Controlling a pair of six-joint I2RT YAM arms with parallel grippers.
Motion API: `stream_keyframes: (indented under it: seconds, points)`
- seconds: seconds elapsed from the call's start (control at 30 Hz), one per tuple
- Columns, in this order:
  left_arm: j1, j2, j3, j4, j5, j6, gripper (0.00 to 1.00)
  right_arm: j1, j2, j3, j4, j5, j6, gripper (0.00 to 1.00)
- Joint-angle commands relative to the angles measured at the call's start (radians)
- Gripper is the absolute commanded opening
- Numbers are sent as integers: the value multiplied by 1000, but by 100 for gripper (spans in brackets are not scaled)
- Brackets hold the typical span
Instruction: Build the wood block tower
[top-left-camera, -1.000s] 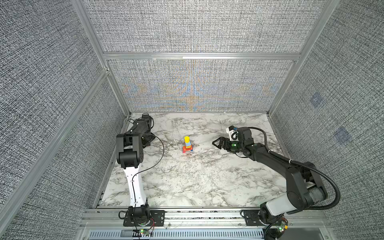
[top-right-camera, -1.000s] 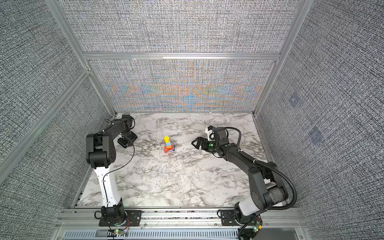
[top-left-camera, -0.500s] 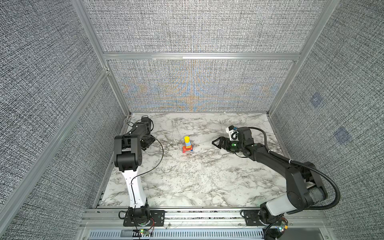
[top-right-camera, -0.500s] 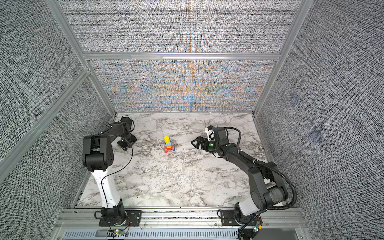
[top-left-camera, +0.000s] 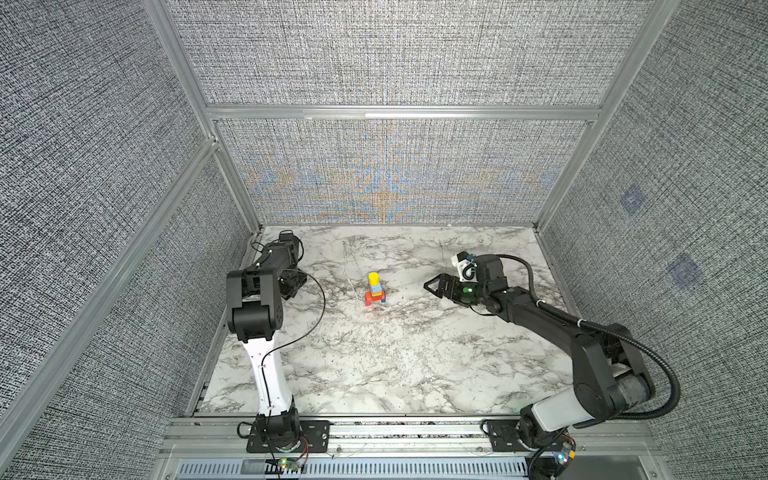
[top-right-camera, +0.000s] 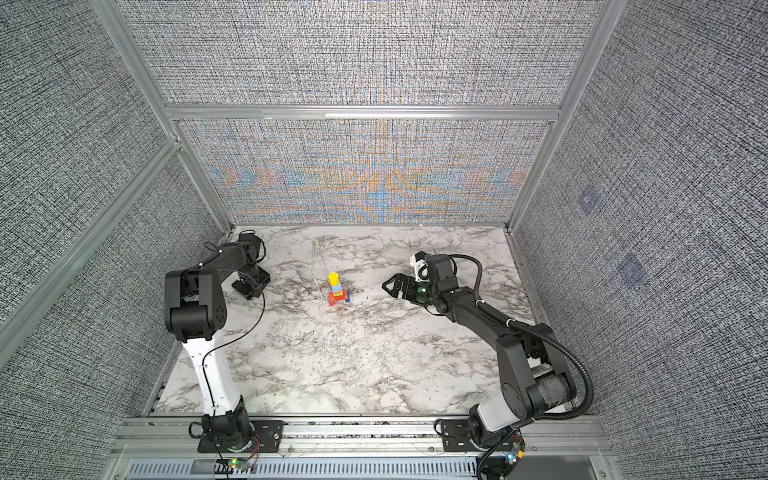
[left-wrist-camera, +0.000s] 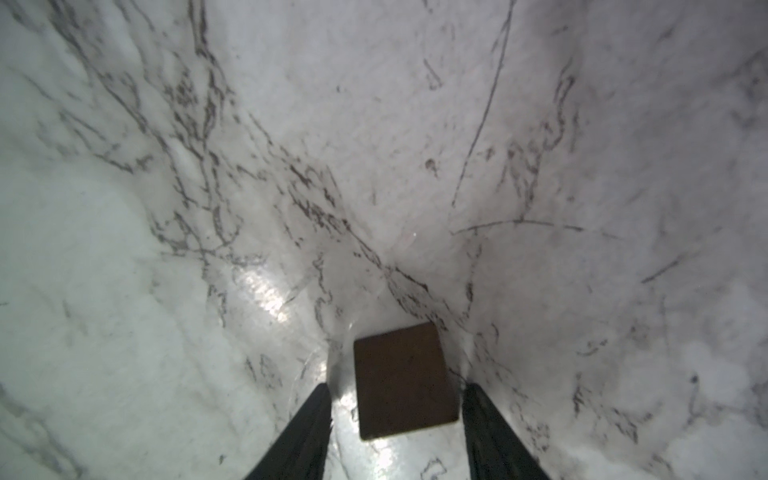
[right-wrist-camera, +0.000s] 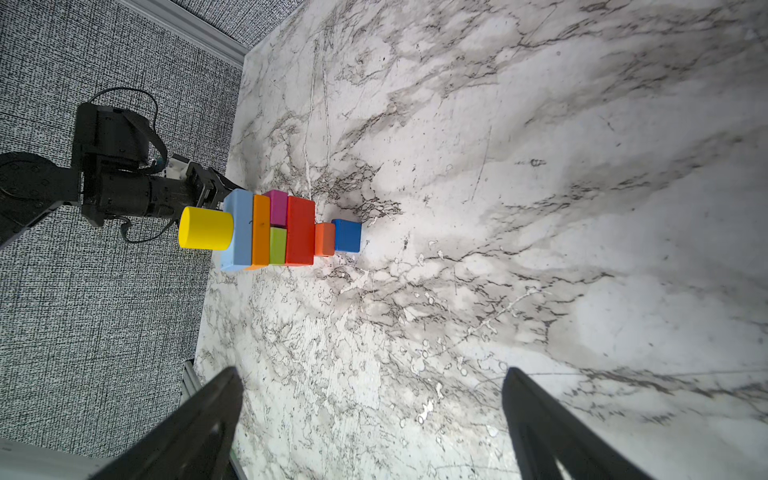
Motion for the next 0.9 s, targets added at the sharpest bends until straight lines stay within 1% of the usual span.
stream_keyframes:
  seconds: [0.0, 0.07, 0.23, 0.43, 0.63, 0.77, 0.87]
  points:
    - [2, 15, 10, -26, 5, 1, 51, 0, 4, 4, 14, -6, -2, 99]
    - [3, 18, 12, -25, 6, 2, 48, 1, 6, 4, 14, -7, -3, 99]
    - [4, 22, 6, -17, 11, 2, 38, 0, 13, 5, 15, -7, -2, 99]
    - [2, 16, 9, -26, 17, 20, 32, -1, 23, 5, 18, -6, -1, 99]
    - [2, 8, 32, -72, 38, 63, 29, -1, 25, 3, 22, -5, 0, 99]
    - [1, -31, 19, -85, 52, 97, 29, -1, 27, 1, 28, -6, 2, 99]
    - [0, -63, 17, -99, 83, 132, 29, -1, 32, -2, 36, -6, 4, 99]
